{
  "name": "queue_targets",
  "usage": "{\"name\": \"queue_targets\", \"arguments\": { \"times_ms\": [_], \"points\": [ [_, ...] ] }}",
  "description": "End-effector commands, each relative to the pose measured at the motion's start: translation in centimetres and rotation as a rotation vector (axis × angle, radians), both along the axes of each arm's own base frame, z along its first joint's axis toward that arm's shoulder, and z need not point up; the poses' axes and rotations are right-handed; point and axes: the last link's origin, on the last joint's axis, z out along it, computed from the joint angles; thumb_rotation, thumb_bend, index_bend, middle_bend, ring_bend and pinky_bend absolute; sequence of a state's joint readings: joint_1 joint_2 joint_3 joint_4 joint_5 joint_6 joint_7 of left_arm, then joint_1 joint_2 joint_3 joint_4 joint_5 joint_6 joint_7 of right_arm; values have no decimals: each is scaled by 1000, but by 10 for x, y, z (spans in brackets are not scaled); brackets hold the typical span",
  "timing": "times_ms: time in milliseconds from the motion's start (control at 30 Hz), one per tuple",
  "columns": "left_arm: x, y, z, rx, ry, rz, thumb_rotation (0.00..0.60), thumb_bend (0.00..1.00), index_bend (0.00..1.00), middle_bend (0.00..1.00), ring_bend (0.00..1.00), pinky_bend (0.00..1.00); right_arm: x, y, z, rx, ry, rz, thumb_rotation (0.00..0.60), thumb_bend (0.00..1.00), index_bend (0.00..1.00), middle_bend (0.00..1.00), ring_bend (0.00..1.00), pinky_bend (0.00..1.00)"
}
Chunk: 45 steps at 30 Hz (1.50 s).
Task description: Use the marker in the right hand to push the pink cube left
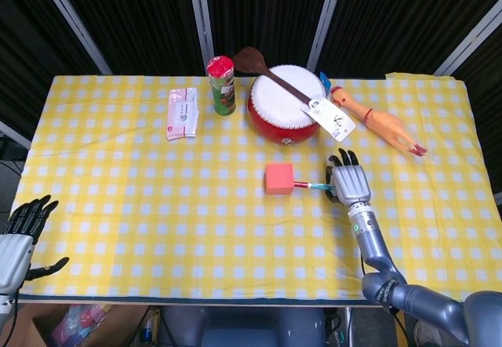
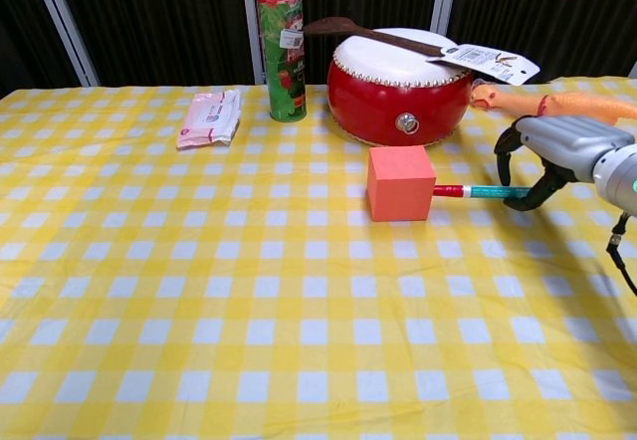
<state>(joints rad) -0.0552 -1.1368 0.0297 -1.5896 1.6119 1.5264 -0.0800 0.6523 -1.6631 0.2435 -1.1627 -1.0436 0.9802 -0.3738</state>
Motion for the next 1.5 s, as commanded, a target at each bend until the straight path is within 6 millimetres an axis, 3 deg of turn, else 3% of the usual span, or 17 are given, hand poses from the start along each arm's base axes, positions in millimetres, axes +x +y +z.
{"name": "queue_targets", "arguments": {
  "times_ms": [33, 333, 567, 1200, 1500],
  "points": [
    [0, -1, 0, -5, -4, 2, 600, 32, 0, 0, 0, 0, -1, -4, 7, -20, -3, -8, 600, 471, 656, 239, 43, 79],
    [2, -2, -1, -21, -27, 6, 600, 32, 0, 0, 0, 0, -15, -15, 16, -33, 49, -44, 600, 471, 665, 240, 43, 79],
    [3, -3, -1, -34, -33, -3, 600, 32, 0, 0, 0, 0, -12, -17, 10, -14, 55, -34, 600, 471, 665, 241, 44, 78],
    [1, -2, 0, -69, -49, 4, 600, 32, 0, 0, 0, 0, 33, -11, -31, 27, -4, 35, 600, 472, 665, 252, 58, 98],
    [1, -2, 1, -75, -53, 1, 600, 32, 0, 0, 0, 0, 48, -10, -36, 22, -14, 55, 600, 475, 665, 254, 64, 110]
  ]
}}
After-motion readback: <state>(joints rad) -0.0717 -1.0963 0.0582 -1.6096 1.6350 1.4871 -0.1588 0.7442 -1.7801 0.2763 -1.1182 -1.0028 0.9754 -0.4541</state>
